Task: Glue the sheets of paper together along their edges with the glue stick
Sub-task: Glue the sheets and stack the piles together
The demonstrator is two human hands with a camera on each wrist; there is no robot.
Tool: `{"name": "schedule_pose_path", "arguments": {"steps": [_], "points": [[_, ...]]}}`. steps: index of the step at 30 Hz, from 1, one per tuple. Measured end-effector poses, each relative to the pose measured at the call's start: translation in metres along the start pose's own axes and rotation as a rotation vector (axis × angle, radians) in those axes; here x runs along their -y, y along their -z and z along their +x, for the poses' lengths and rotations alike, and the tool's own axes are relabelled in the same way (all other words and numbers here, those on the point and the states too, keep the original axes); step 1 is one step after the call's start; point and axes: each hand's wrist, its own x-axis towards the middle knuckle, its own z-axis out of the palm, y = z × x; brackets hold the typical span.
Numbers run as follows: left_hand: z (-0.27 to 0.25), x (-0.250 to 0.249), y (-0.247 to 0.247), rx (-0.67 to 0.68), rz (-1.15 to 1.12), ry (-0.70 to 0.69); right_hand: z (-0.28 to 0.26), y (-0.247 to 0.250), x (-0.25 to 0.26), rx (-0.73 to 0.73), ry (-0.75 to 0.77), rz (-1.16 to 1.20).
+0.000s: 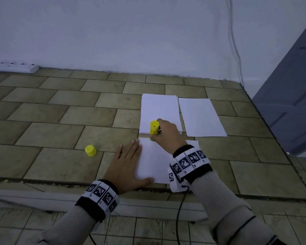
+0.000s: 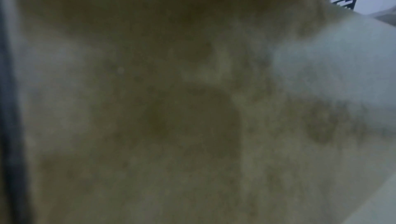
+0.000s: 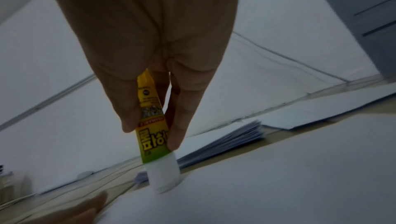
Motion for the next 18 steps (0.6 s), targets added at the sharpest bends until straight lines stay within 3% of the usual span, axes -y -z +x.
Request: {"name": "schedule_pose_path", "arguments": {"steps": [11, 18], "points": [[0.0, -0.002, 0.002, 0.044, 0.042, 0.02, -0.04, 0.064, -0.069, -0.138, -0.178, 0.023], [-0.001, -0.003, 0.004, 0.054, 0.028, 0.028, -0.051, 0.08, -0.091, -0.199, -0.205, -0.004]]}}
